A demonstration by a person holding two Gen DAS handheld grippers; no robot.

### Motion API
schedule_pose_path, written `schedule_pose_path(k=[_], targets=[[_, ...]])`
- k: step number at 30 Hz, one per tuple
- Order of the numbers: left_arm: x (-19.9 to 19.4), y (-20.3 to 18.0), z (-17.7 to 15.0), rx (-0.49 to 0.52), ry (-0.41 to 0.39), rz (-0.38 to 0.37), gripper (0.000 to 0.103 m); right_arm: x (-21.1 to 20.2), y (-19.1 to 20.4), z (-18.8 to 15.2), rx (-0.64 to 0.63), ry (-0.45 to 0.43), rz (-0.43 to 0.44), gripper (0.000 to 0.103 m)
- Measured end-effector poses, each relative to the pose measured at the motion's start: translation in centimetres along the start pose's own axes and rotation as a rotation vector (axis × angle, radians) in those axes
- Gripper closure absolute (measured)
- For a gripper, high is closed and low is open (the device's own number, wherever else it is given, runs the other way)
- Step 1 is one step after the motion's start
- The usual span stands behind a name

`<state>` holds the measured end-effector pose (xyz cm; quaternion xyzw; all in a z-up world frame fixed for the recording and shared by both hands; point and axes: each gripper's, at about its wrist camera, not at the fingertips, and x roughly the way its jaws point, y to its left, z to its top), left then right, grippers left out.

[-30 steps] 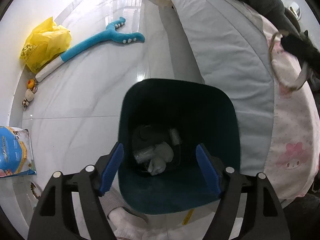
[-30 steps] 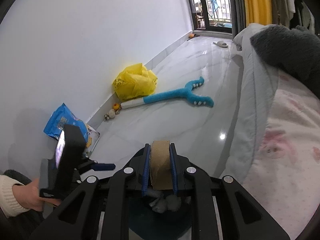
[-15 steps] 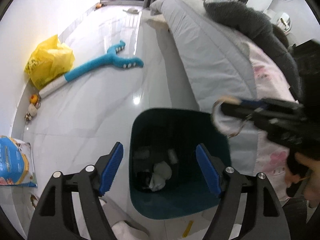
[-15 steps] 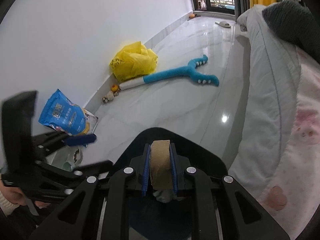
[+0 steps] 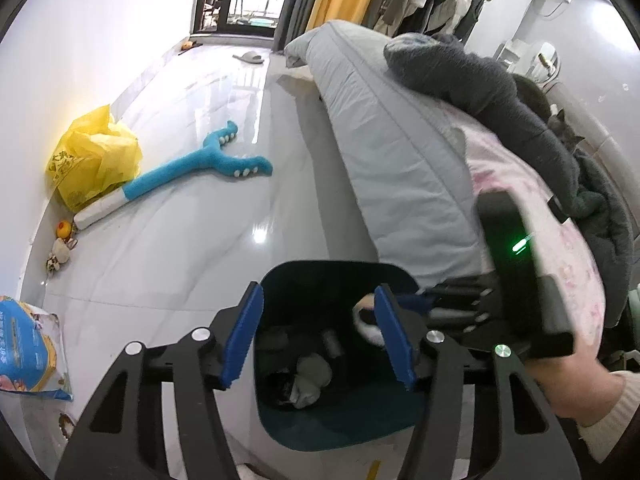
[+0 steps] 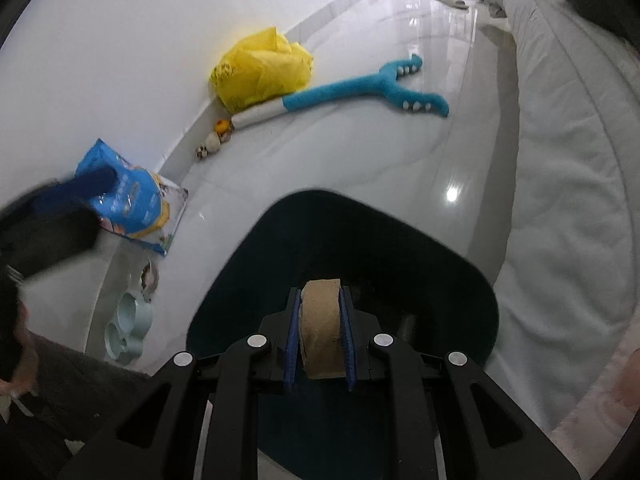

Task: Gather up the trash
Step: 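Lower the tape core into the bin and open the right tool, then move both tools back toward the black clips on the bed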

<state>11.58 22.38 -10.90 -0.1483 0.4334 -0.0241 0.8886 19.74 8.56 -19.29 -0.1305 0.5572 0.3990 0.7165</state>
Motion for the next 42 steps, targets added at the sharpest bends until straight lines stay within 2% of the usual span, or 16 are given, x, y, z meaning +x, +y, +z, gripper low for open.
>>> schedule_pose_path(k=[3,4,5,7,20,27,42], targets=[[-0.6,-0.4,0.4,0.005,-0.021,-0.015,0.045,0.6,-0.1,-0.5,-0.004,0.043,-0.003,0.082],[-0.8,-0.5,0.6,0.008,-0.029,-0.017,0.045,0.7,-0.1,-0.6,-0.007,0.050,-0.006,0.078],[-1.0,-0.6,0.7,0.010,-0.035,-0.019,0.045,0.8,0.0,-0.8,-0.013,0.059,-0.012,0.064],[-1.3,-1.0,1.1,0.012,-0.049,-0.024,0.045,0.9,0.1,-1.0,-0.027,0.071,-0.025,0.049],[-3.6,-5.8,3.9,0.046,-0.158,-0.054,0.045,-4.8,-0.8,-1.3,-0.057,-0.051,-0.013,0.049],[-4.3,-9.3,5.1,0.074,-0.202,-0.081,0.045,-9.6,-2.6,-1.7,-0.047,-0.173,-0.014,0.044],[-2.2,-15.7,6.2,0.127,-0.198,-0.109,0.041,-16.6,-9.3,-3.9,0.024,-0.311,-0.086,0.041]])
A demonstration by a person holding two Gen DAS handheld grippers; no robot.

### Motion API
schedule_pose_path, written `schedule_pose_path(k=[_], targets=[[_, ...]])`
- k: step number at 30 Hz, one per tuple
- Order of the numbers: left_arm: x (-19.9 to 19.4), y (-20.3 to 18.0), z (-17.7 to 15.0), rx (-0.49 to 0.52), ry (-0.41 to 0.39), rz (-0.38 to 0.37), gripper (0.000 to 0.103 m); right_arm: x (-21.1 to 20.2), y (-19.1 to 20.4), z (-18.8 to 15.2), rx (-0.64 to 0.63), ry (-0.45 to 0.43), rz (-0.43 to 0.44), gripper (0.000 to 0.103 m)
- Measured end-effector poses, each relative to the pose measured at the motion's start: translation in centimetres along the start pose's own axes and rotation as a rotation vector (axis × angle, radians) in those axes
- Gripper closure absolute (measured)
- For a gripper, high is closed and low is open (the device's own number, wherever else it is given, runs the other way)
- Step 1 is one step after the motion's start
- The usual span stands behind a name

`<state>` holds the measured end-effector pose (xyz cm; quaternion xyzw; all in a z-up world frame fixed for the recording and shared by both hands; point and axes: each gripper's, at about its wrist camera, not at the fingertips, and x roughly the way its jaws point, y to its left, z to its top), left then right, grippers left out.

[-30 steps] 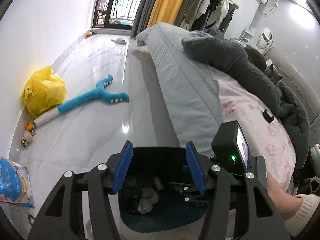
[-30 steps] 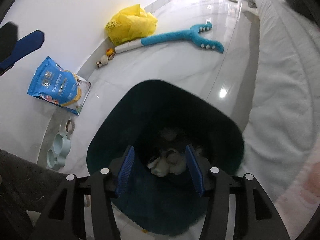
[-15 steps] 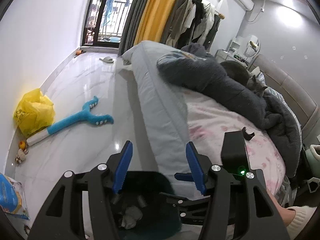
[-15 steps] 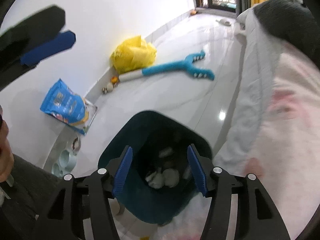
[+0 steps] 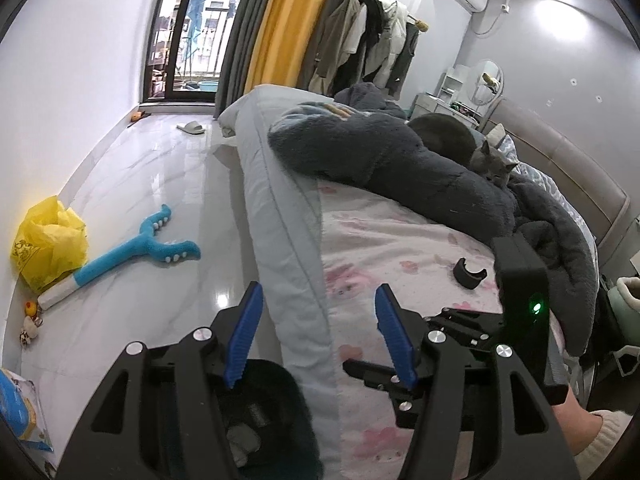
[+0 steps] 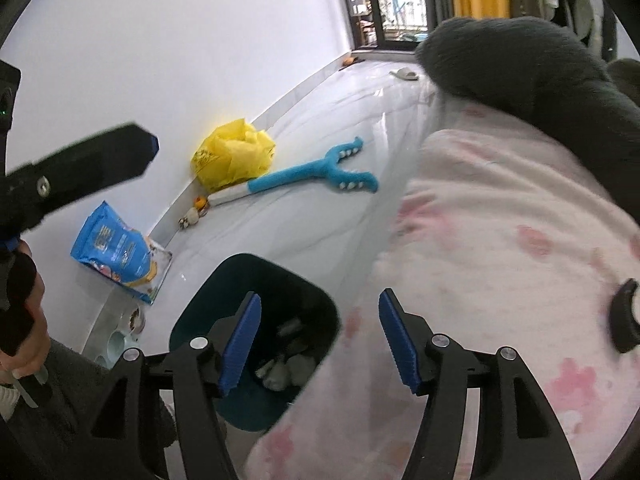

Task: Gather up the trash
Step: 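Move both tools back toward the black clips on the bed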

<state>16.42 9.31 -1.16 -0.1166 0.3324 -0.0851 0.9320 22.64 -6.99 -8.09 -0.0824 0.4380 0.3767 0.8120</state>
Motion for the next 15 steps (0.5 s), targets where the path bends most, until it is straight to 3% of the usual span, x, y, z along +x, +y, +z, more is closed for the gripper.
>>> schedule_pose_path(k=[15], targets=[[3.6,-4.9,0.3,0.047,0.033,-0.036,0.037,-6.1,-7.8,-0.5,0.095,-0.123,-0.118,0.039]])
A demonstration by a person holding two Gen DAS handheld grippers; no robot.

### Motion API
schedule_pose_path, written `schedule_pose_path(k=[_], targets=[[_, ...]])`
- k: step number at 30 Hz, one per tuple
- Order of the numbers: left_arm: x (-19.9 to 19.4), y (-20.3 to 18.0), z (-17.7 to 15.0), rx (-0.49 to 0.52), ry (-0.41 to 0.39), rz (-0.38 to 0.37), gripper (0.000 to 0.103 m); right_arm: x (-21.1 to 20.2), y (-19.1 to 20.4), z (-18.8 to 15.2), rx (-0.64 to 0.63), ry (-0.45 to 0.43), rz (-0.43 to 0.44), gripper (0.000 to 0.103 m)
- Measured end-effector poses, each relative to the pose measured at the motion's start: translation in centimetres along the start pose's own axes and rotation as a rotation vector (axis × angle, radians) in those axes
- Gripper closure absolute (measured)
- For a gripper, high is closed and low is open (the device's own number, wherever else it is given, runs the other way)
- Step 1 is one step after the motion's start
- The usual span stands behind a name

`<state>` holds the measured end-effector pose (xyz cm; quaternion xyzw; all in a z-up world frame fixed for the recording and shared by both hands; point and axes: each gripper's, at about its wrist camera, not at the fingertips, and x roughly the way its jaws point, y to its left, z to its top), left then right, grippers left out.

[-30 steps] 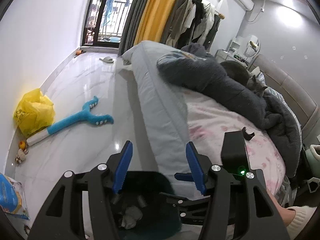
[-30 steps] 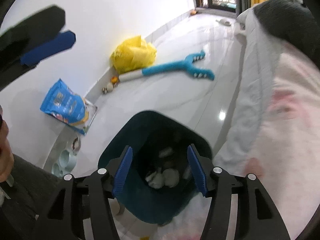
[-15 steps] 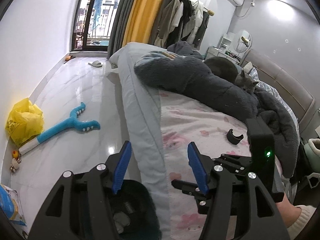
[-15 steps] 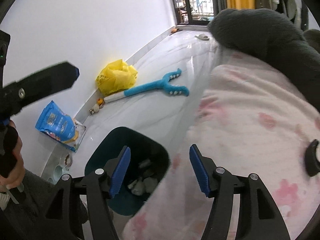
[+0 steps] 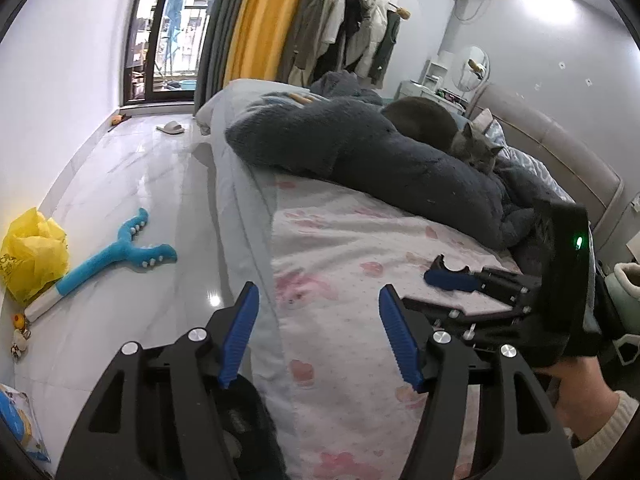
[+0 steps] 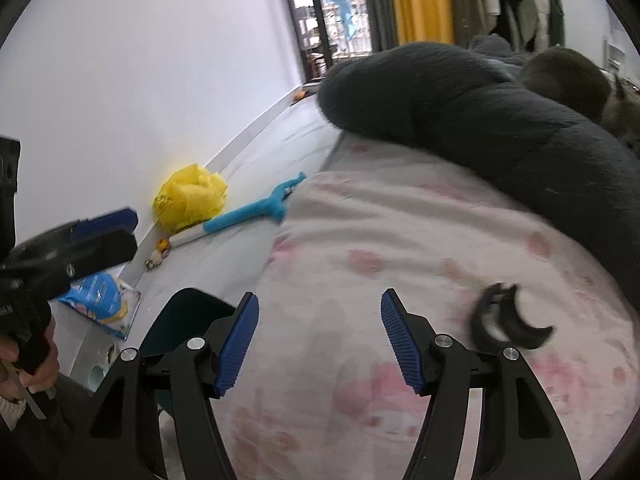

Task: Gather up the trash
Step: 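Move both tools back toward the black clips on the bed, then grasp a black C-shaped clip with the left tool while the right grasps another clip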

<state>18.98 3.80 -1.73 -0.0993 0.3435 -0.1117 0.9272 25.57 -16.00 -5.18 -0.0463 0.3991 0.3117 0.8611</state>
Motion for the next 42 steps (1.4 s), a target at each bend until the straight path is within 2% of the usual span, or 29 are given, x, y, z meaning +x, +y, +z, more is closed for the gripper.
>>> schedule_pose_path(k=[11,20,24,33,42], targets=[[3.1,-3.5,0.4,0.032,0.030,-0.037,0.035,-3.0,-7.0,0.2,0.073,-0.056,-0.083,0.038],[6.4,-7.2,0.2,0.082,0.068,-0.077,0.032,-4.2,-11.7,-0.5,0.105,-0.046,-0.116,0.039],[8.1,-8.4,0.0,0.098,0.092,-0.096,0.031,-4.2,-13.2,-0.8,0.097,-0.034,-0.092,0.039],[12.2,-11.6,-0.8,0.136,0.162,-0.163,0.030,-4.1,-14.9,-1.3,0.059,-0.017,-0.021,0.049],[14.9,-13.0,-1.0,0.145,0.184,-0.168,0.031,-3.7,-16.0,-1.5,0.035,-0.008,0.029,0.050]])
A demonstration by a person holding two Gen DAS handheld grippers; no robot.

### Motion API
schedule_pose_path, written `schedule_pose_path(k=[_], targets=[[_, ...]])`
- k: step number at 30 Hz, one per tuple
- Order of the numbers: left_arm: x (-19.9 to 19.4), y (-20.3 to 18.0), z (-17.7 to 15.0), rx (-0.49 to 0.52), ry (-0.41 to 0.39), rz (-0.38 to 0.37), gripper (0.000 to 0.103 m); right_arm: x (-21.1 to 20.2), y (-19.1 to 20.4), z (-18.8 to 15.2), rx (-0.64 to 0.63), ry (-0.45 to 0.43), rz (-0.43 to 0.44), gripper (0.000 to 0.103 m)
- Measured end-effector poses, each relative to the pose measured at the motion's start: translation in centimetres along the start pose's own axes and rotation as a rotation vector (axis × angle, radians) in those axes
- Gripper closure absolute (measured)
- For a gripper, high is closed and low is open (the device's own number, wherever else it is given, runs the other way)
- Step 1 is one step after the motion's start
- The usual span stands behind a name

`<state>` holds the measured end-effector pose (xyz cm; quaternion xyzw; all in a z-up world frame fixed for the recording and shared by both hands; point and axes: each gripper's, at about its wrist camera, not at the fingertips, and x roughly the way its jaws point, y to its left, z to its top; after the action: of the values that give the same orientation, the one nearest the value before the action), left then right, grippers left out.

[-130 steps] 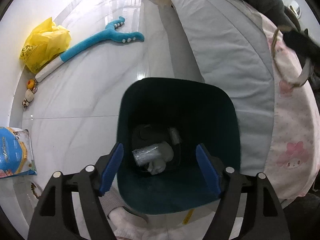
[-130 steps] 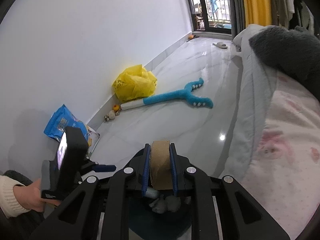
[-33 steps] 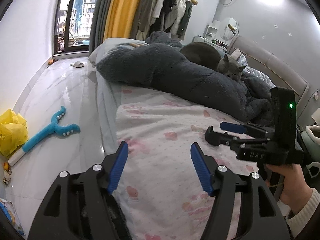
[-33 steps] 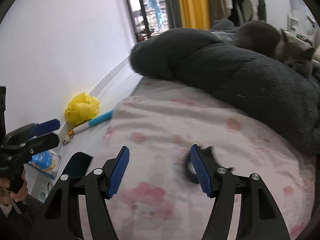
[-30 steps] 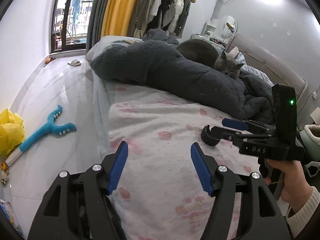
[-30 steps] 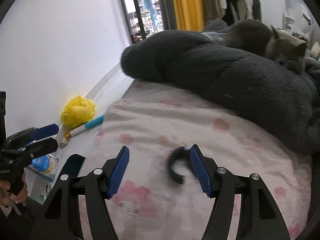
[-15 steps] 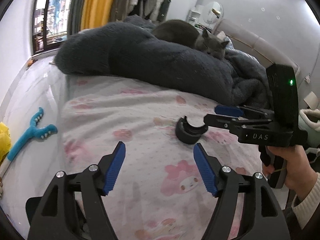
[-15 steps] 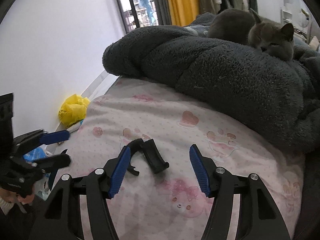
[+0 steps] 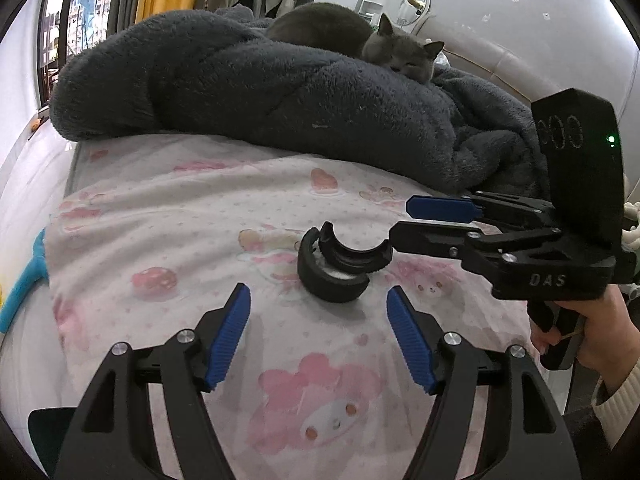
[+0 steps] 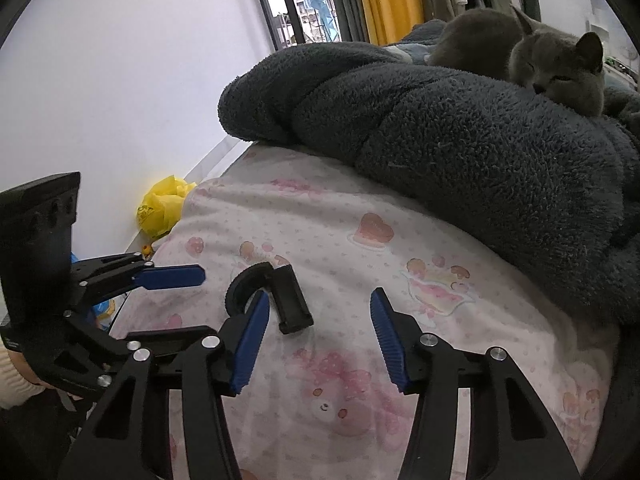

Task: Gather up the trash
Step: 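Grasp a black C-shaped clip with the left tool while the right grasps another clip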

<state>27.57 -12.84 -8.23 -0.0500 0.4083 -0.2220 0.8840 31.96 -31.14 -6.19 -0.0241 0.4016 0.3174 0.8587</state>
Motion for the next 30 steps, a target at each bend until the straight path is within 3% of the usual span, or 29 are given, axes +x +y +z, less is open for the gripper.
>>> schedule_pose_path(k=[10,16,18,30], targets=[[1.6,-0.1,0.8,0.003,0.019,-0.010,0.041,0.6,-0.9,0.5,0.002,0.013,0.012,0.050],[2.3,0.0,1.1,0.000,0.034,-0.019,0.051,1.2,-1.0,0.7,-0.003,0.023,0.011,0.050],[2.4,-0.2,1.1,0.011,0.037,-0.019,0.058,1.3,-1.0,0.7,-0.001,0.027,0.010,0.050],[1.1,0.4,1.0,0.014,0.007,0.005,0.062,1.1,-0.2,0.9,-0.008,0.022,0.013,0.050]])
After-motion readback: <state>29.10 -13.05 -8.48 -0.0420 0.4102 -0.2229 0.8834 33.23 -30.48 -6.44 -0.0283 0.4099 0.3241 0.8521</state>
